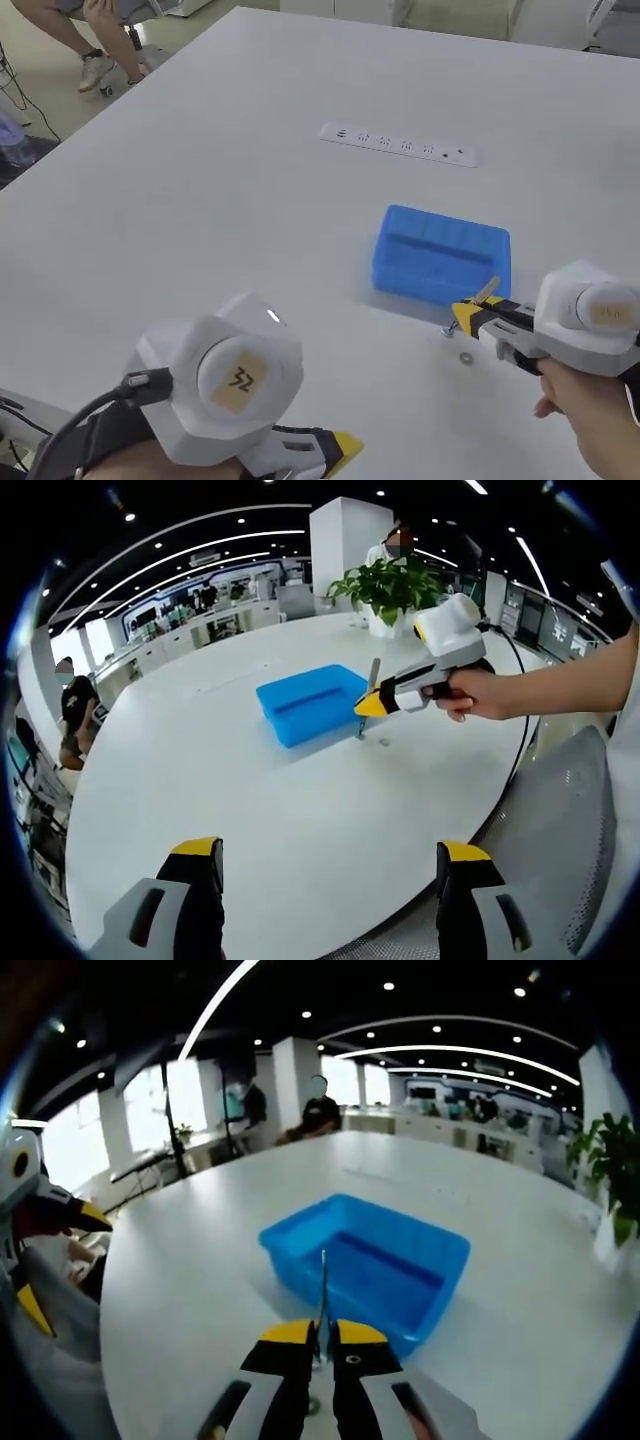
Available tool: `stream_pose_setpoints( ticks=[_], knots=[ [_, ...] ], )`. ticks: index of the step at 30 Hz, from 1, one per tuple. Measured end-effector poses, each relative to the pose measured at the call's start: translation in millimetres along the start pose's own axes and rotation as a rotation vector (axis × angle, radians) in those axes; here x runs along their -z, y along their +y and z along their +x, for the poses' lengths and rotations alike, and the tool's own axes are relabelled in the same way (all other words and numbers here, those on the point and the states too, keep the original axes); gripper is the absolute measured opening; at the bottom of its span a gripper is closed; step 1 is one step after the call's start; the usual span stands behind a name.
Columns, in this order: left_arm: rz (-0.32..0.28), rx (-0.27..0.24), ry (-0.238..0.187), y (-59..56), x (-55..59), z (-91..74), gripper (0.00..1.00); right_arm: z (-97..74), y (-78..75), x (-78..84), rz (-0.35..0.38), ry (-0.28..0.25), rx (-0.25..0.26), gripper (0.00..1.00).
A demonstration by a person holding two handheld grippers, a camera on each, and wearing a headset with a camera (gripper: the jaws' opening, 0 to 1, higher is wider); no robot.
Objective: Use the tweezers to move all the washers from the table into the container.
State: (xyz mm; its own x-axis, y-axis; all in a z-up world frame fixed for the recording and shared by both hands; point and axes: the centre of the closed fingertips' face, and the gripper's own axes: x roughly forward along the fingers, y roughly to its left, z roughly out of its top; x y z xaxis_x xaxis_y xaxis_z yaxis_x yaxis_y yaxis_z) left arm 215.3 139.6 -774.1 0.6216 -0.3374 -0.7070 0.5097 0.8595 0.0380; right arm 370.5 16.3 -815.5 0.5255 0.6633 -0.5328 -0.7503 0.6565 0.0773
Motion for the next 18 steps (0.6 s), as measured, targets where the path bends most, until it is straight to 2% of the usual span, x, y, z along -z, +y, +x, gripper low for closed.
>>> stream_pose_setpoints(
  ticks=[11, 18],
  knots=[
    [-0.020, 0.004, -0.013, 1.1, -0.7, -1.1, 0.91, -6.8, 6.3, -7.5, -0.016, -0.004, -0.018, 0.03],
    [-0.011, 0.008, -0.018, 0.0, -3.3, -1.6, 0.91, -14.4, 11.0, -20.3, -0.004, -0.027, -0.031, 0.03]
  ],
)
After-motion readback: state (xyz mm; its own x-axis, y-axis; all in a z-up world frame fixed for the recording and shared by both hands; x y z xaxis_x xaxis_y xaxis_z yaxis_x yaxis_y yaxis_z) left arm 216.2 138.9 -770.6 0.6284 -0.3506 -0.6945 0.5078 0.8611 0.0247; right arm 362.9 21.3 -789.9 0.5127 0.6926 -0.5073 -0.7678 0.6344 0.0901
